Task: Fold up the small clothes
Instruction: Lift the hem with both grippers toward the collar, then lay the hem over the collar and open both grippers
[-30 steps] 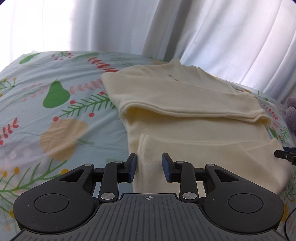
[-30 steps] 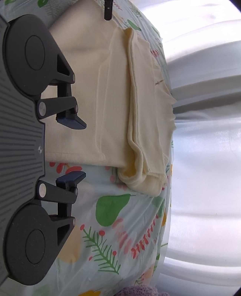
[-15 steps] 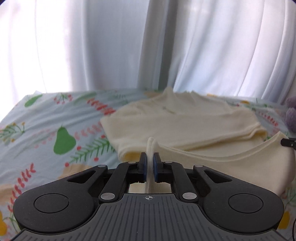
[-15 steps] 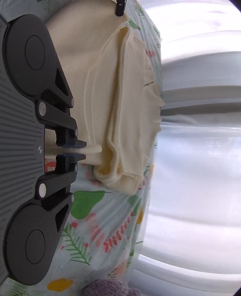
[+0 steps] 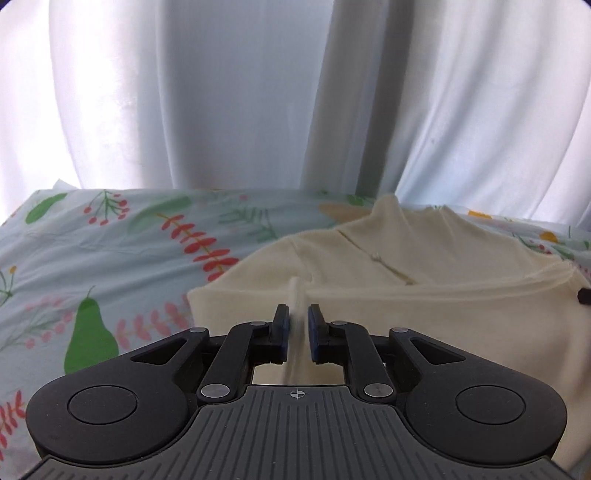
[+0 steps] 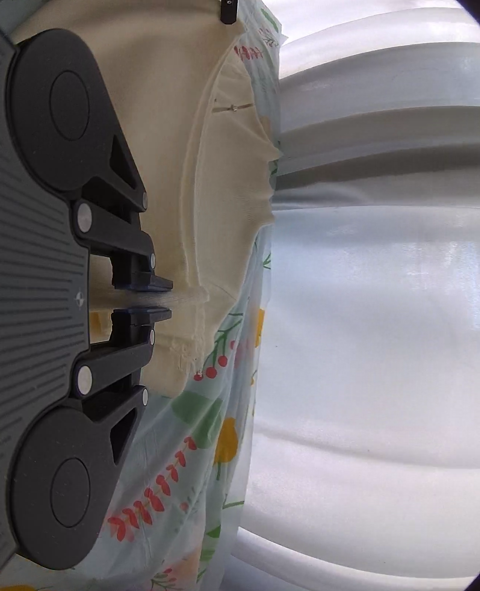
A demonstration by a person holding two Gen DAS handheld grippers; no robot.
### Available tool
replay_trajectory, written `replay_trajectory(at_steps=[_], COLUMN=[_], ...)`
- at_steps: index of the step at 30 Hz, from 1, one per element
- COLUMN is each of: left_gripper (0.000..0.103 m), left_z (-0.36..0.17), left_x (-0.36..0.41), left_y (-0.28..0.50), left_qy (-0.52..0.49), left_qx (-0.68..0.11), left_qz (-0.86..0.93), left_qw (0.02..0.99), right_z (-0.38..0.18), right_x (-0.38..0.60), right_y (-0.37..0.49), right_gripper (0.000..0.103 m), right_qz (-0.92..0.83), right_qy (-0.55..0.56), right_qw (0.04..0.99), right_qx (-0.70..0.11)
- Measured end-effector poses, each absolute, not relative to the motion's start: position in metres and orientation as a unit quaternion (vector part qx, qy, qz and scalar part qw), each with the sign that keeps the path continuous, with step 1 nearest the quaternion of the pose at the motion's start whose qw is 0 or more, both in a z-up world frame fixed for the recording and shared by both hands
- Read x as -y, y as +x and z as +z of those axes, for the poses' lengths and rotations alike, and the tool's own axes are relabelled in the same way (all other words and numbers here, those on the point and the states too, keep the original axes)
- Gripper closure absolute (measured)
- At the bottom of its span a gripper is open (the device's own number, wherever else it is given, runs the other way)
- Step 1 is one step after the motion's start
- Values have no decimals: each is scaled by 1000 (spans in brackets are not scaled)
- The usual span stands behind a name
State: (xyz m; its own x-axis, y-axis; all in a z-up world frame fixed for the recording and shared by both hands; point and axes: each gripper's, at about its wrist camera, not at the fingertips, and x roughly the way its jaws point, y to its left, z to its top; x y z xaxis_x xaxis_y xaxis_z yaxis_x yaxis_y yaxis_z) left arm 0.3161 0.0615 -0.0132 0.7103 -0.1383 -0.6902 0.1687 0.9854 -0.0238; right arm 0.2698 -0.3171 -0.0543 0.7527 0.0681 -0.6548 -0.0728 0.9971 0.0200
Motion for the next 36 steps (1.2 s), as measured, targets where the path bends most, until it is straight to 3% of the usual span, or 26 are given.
replay_trajectory(at_steps=[2, 3, 5, 7, 8, 14, 19, 29, 33, 34, 36], left_gripper=[68, 68, 69, 87, 93, 94, 94, 93, 86, 84, 79], left_z=[-19, -20, -22, -24, -24, 20, 47, 0, -11, -10, -8], left_x=[-59, -58, -56, -56, -56, -51, -40, -15, -24, -29, -40], left_y=[306, 304, 301, 303, 305, 299, 339, 410, 398, 391, 375], left_qy=[59, 69, 82, 87, 90, 106, 103, 108, 108, 102, 92], left_qx=[-358, -356, -360, -368, -371, -308, -254, -308, -344, -349, -360], left_qz=[-97, -103, -105, -94, -89, -89, -60, -14, -26, -35, -51], left_qw=[927, 926, 923, 921, 920, 941, 960, 945, 932, 931, 927], right_z=[-60, -61, -62, -60, -59, -29, -17, -41, -39, -36, -29], right_x=[313, 311, 306, 300, 297, 288, 288, 294, 305, 308, 313], right_y=[267, 266, 262, 259, 259, 255, 295, 368, 358, 348, 321], right_gripper=[85, 85, 85, 87, 94, 96, 97, 96, 95, 93, 75], right_qz=[50, 53, 55, 53, 55, 46, 0, -45, -48, -38, -14], right_qy=[-25, -34, -55, -80, -91, -138, -153, -119, -73, -56, -28], right_qw=[932, 932, 932, 932, 932, 945, 953, 945, 944, 946, 945], right_qx=[-357, -358, -353, -349, -347, -292, -263, -301, -319, -319, -326])
